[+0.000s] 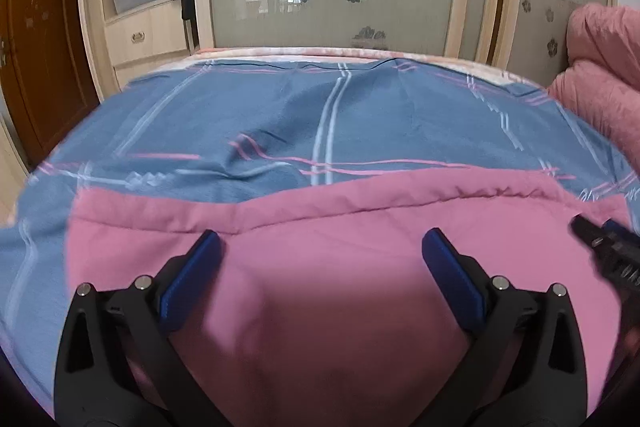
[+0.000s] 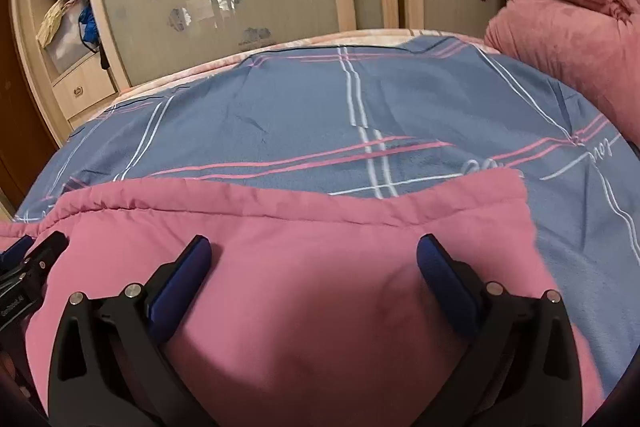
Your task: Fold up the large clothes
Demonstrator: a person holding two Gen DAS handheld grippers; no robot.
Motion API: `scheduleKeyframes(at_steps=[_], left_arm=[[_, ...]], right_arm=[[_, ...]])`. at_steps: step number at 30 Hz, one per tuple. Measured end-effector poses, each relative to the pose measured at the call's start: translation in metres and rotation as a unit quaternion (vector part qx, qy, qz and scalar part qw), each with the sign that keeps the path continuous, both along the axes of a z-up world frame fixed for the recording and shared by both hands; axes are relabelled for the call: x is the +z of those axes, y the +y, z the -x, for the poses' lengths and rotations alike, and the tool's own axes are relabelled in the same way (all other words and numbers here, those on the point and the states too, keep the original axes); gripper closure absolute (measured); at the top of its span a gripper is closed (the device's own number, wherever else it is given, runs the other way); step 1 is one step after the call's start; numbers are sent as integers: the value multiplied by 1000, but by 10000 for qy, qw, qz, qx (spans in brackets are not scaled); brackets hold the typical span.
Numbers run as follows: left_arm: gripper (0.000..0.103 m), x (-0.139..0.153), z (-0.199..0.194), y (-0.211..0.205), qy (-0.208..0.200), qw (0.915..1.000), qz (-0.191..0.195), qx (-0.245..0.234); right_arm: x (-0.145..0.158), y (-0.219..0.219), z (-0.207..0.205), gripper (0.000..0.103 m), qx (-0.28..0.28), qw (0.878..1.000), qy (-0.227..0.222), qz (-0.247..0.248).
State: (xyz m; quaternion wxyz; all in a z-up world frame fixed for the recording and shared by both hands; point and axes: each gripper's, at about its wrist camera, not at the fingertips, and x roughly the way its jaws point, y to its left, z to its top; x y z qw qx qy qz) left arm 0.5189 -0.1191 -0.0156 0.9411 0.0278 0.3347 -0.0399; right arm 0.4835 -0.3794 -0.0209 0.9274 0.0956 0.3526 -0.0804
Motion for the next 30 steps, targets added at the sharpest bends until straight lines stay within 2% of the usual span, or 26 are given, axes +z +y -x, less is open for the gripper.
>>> scheduleKeyframes(at_steps=[3,5,8,10,11,13,17,22,24,26,27,28,29,30], left_arm=[[2,18,8,17,-315,9976,-604,82],[2,18,8,32,-318,9973,-646,140],[2,2,-2,61,-59,9978,-545,365],[2,-10,-8,80,76,9981,-214,568],[2,-12,-8,84,49,9984,-78,564],[2,-14,-6,82,-66,9984,-84,556],[2,-20,-8,83,-116,9984,76,549],[2,-18,-8,81,-166,9982,116,561],[2,-14,-5,83,-167,9979,99,620],[2,-2,6,91,-241,9961,98,844],[2,9,20,100,-317,9944,251,978],[2,22,40,110,-421,9929,624,924],[2,31,60,118,-518,9911,925,799],[2,37,78,124,-589,9897,1095,712]], right_arm=[[8,-19,11,1,-225,9990,62,393],[1,-37,15,1,-425,9988,202,129],[-21,-57,19,1,-690,9963,353,-361],[-26,-54,19,1,-707,9964,312,-359],[-27,-51,19,1,-706,9966,292,-303],[-31,-47,19,1,-710,9969,239,-249],[-39,-53,16,1,-652,9964,192,-514],[-37,-55,17,1,-661,9959,132,-599],[-33,-61,23,1,-609,9944,-6,-858],[-25,-81,44,1,-468,9833,-496,-1685],[-21,-94,58,1,-515,9734,-703,-2118],[-19,-103,70,1,-632,9656,-812,-2390],[-16,-117,94,1,-830,9525,-964,-2767],[-13,-123,110,1,-912,9460,-1016,-2941]])
